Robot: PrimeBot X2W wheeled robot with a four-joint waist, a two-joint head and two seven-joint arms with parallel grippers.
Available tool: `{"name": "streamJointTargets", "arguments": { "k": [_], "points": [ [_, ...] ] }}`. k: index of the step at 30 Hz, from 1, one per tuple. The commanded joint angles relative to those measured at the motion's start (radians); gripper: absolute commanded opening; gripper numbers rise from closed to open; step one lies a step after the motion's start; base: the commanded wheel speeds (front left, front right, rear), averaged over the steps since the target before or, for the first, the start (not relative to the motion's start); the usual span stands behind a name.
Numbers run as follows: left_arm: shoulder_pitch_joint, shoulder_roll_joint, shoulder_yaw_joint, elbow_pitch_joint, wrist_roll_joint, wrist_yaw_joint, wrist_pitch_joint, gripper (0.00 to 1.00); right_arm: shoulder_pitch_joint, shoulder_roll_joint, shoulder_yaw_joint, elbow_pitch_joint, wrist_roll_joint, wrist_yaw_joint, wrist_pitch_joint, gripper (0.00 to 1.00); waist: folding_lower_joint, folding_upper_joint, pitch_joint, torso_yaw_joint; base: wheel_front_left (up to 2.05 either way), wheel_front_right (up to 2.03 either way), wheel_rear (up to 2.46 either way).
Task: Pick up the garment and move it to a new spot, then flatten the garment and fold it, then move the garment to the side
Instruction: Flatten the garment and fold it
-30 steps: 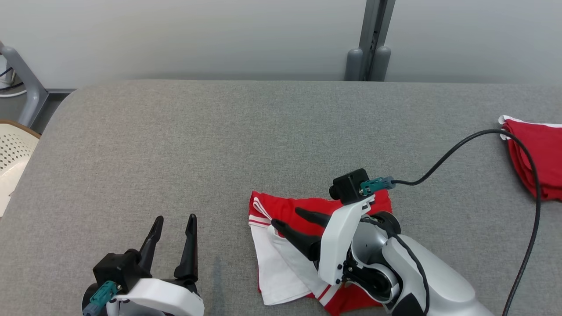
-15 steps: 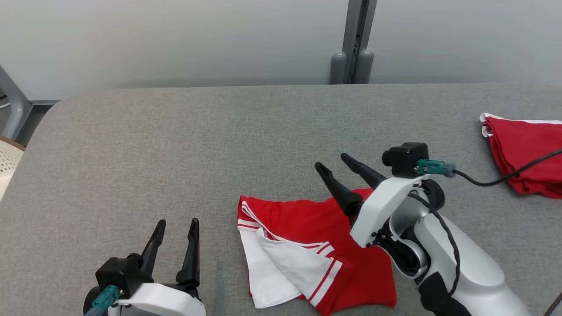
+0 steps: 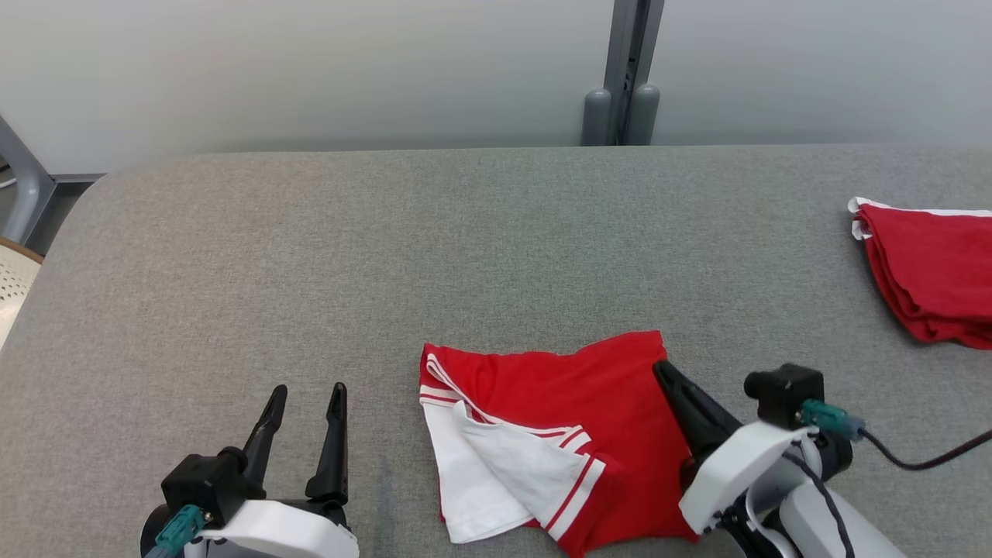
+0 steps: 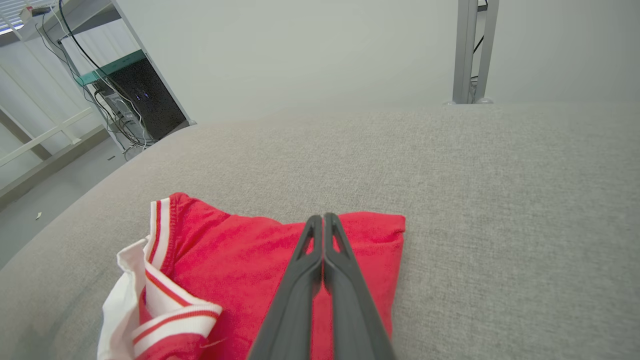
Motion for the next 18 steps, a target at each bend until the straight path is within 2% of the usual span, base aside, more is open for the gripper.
{"name": "streamJointTargets", "arguments": {
  "k": [1,9,15,18],
  "points": [
    [0.007,0.008,0.005,-0.005,0.005,0.006,-0.003,1.00,0.023,-0.003,0.002,0.010,-0.011,0.000,-0.017,0.00,0.0000,0.0000,0.005,0.006,0.00,0.00,0.00],
    [-0.005,0.014,0.006,-0.014,0.009,0.011,0.001,1.00,0.124,0.049,0.066,0.052,0.000,0.000,-0.053,0.00,0.0000,0.0000,0.027,0.044,0.00,0.00,0.00],
    [-0.009,0.025,0.016,-0.023,0.004,0.019,0.001,1.00,0.100,0.077,0.142,0.034,0.018,0.000,-0.073,0.00,0.0000,0.0000,0.038,0.059,0.00,0.00,0.00],
    [-0.012,0.029,0.020,-0.026,0.002,0.019,0.001,1.00,0.077,0.085,0.218,0.037,0.021,0.000,-0.072,0.00,0.0000,0.0000,0.040,0.063,0.00,0.00,0.00]
  ]
}}
